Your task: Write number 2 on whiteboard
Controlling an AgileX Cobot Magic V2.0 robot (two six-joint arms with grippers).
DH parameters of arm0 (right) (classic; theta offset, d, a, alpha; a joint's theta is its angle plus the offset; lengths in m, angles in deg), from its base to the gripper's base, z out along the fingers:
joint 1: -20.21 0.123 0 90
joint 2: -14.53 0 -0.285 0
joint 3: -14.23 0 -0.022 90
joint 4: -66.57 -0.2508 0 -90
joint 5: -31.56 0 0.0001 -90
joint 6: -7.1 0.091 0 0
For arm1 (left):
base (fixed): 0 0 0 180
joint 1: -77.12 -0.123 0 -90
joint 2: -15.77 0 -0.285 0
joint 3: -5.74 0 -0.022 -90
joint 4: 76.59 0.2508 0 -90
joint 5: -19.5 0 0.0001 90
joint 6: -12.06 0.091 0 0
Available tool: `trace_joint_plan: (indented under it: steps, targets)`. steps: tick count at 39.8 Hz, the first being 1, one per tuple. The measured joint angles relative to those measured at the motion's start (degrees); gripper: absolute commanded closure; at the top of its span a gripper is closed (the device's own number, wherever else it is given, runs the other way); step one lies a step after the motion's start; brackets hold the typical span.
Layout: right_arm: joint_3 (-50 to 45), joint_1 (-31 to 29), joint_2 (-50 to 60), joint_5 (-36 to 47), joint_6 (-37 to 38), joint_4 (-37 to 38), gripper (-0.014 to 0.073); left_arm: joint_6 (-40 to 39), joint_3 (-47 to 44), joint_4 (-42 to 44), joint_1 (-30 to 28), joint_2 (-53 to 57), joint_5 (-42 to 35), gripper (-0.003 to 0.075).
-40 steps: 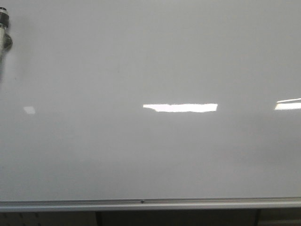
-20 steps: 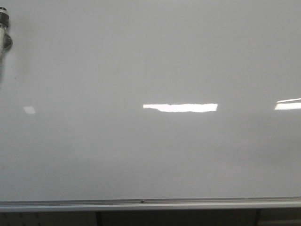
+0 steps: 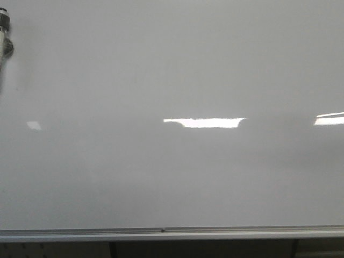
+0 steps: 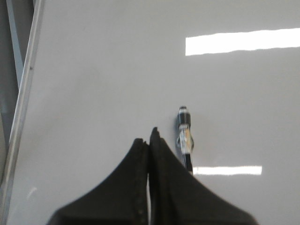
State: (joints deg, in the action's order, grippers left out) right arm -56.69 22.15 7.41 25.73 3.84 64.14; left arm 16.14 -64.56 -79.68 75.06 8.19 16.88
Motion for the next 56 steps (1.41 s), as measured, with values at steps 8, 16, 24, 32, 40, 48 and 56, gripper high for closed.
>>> trace_joint_plan:
  steps: [8, 16, 24, 32, 40, 48, 56]
  targets:
    - [10.85, 0.00, -0.81, -5.98, 0.00, 0.00, 0.0662, 0.00, 13.00, 0.00, 0.00, -2.99, 7.81, 0.0740]
    - [19.57, 0.00, -8.16, -8.92, 0.00, 0.00, 0.0662, 0.00, 25.08, 0.00, 0.00, -12.46, 18.77, 0.0740]
    - [25.72, 0.00, -17.92, -13.09, 0.00, 0.00, 0.0662, 0.00, 32.43, 0.00, 0.00, -22.25, 29.27, 0.0740]
    - [26.20, 0.00, -26.82, -16.64, 0.00, 0.00, 0.0662, 0.00, 32.77, 0.00, 0.00, -29.02, 34.71, 0.0740]
    - [26.00, 0.00, -33.57, -18.57, 0.00, 0.00, 0.0662, -0.04, 32.77, 0.00, 0.00, -33.81, 37.71, 0.0740]
    - [25.74, 0.00, -39.42, -20.15, 0.00, 0.00, 0.0656, -0.04, 32.77, 0.00, 0.00, -37.92, 39.07, 0.0739]
    - [25.74, 0.00, -42.08, -21.16, 0.00, 0.00, 0.0322, 0.25, 32.77, 0.00, 0.00, -40.91, 41.12, 0.0587]
